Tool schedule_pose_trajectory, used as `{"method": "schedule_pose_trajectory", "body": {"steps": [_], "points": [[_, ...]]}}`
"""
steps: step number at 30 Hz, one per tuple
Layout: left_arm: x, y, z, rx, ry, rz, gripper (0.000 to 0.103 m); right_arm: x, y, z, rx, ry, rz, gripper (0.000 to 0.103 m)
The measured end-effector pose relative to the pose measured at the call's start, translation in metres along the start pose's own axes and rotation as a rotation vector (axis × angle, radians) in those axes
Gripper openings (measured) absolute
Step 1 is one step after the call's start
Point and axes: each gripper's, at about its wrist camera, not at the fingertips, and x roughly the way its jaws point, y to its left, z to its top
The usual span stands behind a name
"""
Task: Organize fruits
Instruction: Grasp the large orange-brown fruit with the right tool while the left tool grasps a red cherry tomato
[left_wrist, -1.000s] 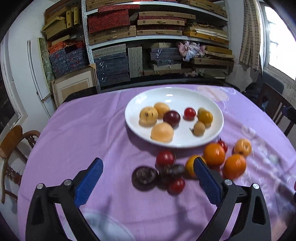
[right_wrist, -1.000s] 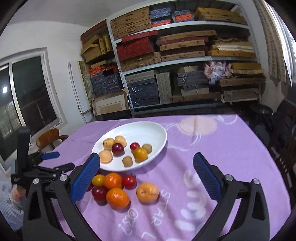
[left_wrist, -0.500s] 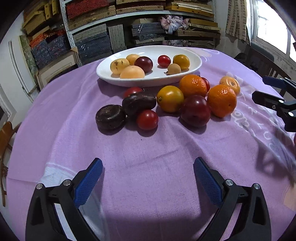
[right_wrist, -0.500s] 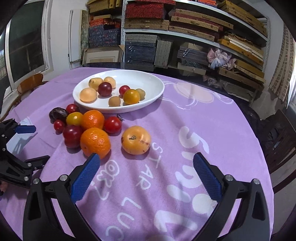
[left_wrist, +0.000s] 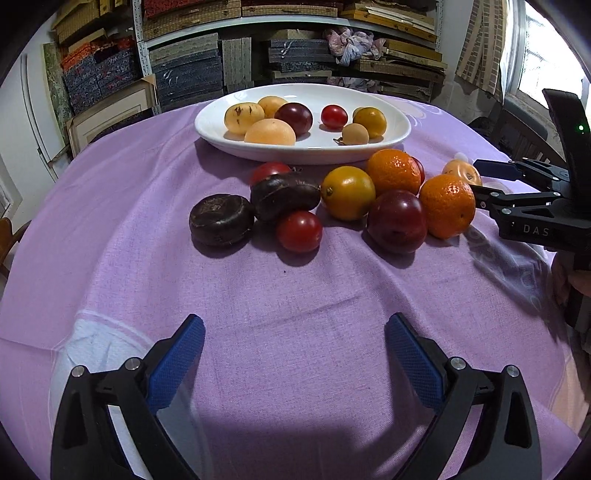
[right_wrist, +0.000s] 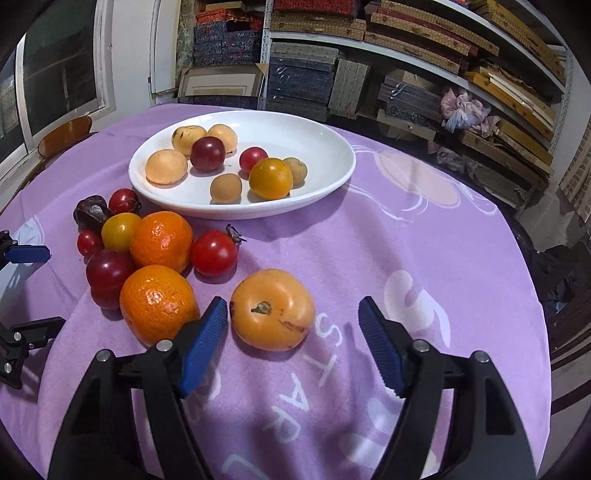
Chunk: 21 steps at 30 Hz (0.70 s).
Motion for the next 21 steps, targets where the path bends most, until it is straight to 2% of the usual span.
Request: {"method": "schedule_pose_trajectory", "body": {"steps": [3,5,7,11,17,21], "points": [[0.000,0.000,0.000,0.000,0.000,0.000,0.100,0.002,-0.001,0.001,0.001,0.001,0.004,0.071],[0.000,0.000,0.000,0.000,0.000,0.000,0.100,0.005,0.000,0.002,-0.003,0.011,0.013,0.063],[0.000,0.000,0.000,0.000,0.000,0.000,0.100,0.009,0.001,0.002,-0.010,0.037,0.039,0.046],[0.000,0.000,0.000,0.000,0.000,0.000,0.100,0.006,0.000,-0.001,0.006,0.038,0.054,0.045],[-0.001,0.001,0.000,-0.002,-0.002,-0.010,0.100,-0.014,-0.015,-0.026,0.062,0.039,0.093,0.045],[-0.009,0.014,0.006,-0.076,-0.053,-0.039,0.100,-0.015,-0.030,-0.032,0.138,0.053,0.140,0.045]]}}
